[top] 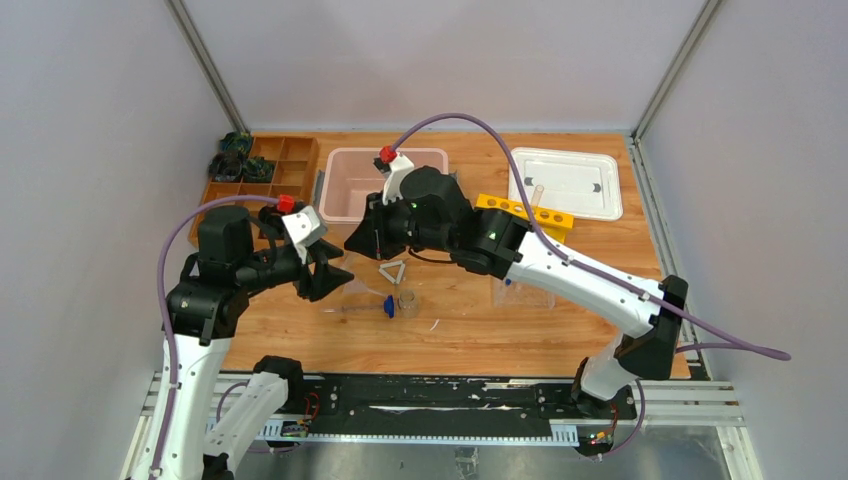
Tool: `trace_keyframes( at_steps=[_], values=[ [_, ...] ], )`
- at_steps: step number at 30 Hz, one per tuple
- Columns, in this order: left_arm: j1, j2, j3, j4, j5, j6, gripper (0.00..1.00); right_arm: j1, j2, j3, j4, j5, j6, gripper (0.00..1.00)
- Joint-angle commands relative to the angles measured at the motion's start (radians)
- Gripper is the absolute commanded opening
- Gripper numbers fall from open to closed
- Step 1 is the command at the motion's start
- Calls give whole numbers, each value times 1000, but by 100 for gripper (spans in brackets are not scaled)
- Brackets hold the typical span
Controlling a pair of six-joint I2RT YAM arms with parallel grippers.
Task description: Organize the chemistry lab equipment
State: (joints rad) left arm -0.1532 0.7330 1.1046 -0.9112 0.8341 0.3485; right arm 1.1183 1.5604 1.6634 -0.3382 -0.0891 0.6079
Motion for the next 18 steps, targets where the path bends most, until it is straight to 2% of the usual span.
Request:
trace_keyframes(
  at_steps=[1,2,3,10,15,18],
  values=[
    [-3,-8,14,12,-47,-12,90,-4,-58,-2,-21,50,-25,0],
    [-3,-5,21,12,-67,-15,99,-8,-79,-21,-25,75,-34,0],
    [-3,-3,25,12,-86,-16,100,-12,-107,-49,-32,118,-45,0],
    [-3,27,33,12,-252,-60,100,-109,-387,-292,-196,352,-127,0],
    [-3,38,23,12,-286,-39,100,-164,-600,-460,-388,550,-119,0],
    [-3,49,17,12,-292,-40,100,-220,-714,-571,-471,605,-79,0]
  ],
)
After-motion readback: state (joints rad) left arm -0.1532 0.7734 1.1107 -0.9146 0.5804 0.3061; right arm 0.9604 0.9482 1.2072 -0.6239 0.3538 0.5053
